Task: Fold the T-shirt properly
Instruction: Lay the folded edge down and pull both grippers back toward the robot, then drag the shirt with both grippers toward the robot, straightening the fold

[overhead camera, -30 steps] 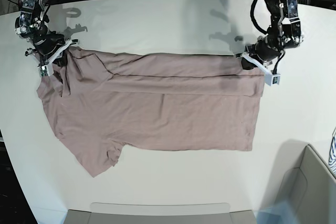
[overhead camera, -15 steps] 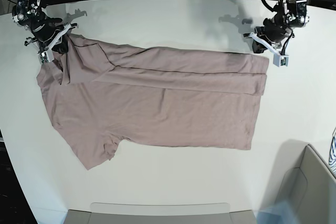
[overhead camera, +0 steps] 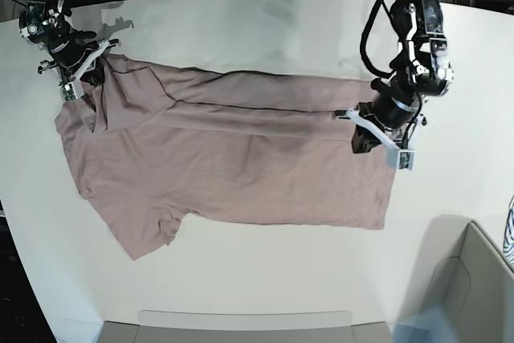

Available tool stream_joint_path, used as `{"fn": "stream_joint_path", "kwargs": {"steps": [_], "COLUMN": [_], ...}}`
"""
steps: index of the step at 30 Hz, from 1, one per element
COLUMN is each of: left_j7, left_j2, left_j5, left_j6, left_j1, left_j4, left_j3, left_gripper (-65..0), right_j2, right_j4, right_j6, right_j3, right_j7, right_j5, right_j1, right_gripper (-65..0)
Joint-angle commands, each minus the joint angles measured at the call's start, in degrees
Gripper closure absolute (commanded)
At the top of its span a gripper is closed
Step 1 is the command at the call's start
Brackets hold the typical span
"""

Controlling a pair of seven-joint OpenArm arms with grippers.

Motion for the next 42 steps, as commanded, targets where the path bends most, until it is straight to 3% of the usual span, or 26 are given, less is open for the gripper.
{"fn": "stream_joint_path", "kwargs": {"steps": [1, 7, 11, 16, 23, 29, 37, 39, 42], "left_j7": [0.23, 0.23, 0.85, -0.91, -2.76, -2.76, -4.34, -4.34, -3.55], "left_j2": [-0.57, -0.66, -4.09, -9.71, -13.05, -12.96, -12.53, -9.71, -3.29], "left_j5": [0.69, 0.69, 0.69, 0.69, 0.69, 0.69, 0.34, 0.34, 0.25], "left_j6": [0.53, 0.53, 0.53, 0.53, 0.53, 0.53, 0.53, 0.53, 0.53], "left_j1": [-0.85, -4.72, -2.87, 5.22, 16.91, 22.45, 17.87, 16.20, 15.06], "left_j4": [-2.36, -16.69, -23.99, -28.29, -28.21, -20.91, -10.36, -6.84, -0.07], "left_j3": [-0.21, -0.04, 0.49, 3.13, 3.39, 3.21, 2.07, -1.62, -12.35], "left_gripper": [0.0, 0.0, 0.0, 0.0, 0.0, 0.0, 0.0, 0.0, 0.0], "right_j2": [0.35, 0.35, 0.53, 1.40, 2.20, 2.02, 2.28, 2.28, 2.28], "right_j4": [-0.62, -0.80, -0.71, -0.62, -0.53, -0.53, -0.53, -0.53, -0.62], "right_j6": [-0.36, -0.36, -0.36, -0.36, -0.36, -0.36, -0.36, -0.36, -0.36], "right_j3": [-0.07, 0.11, -0.07, -0.15, -5.34, -8.33, -7.98, -7.98, -7.98], "right_j7": [-4.53, -4.53, -4.88, -4.97, -4.97, -4.97, -4.97, -4.97, -4.97], "right_j5": [-2.58, -2.58, -2.58, -2.58, -2.58, -2.58, -2.58, -2.67, -2.76], "right_j1": [-0.91, -0.91, -0.12, 0.32, 1.12, 0.68, 0.68, 0.68, 0.68], "right_gripper": [0.0, 0.0, 0.0, 0.0, 0.0, 0.0, 0.0, 0.0, 0.0]}}
